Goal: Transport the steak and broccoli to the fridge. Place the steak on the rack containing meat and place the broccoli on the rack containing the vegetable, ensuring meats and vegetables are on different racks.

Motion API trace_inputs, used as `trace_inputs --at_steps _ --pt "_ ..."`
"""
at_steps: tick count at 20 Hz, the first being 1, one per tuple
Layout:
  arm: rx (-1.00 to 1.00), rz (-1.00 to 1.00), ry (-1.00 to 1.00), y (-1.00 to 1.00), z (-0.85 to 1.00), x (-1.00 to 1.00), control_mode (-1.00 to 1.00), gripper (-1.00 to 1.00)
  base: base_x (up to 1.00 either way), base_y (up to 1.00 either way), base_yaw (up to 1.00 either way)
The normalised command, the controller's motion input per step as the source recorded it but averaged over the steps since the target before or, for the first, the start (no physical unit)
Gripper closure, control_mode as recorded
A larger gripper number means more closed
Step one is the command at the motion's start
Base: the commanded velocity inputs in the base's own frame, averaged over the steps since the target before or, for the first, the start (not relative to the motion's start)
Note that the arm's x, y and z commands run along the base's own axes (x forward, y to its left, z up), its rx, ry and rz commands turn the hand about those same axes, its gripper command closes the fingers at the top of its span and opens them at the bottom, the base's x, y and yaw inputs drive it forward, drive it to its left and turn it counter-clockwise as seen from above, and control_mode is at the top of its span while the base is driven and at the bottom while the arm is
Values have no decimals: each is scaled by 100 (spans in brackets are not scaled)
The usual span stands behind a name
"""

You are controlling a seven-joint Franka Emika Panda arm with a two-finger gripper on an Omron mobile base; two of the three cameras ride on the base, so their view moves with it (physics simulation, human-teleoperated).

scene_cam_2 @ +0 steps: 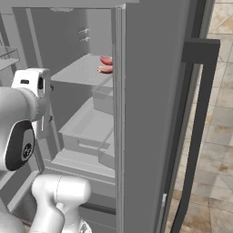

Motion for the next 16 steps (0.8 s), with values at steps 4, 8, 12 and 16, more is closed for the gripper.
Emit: trace_inputs --at_steps 4,8,12,16 --pt "0 0 0 0 4 -29 100 -100 -46 0 0" --pt "0 0 0 0 0 0 100 -100 -100 1 -1" --pt "0 0 0 0 0 0 100 -100 -100 7 0" --pt "0 0 0 0 0 0 100 -100 -100 0 0"
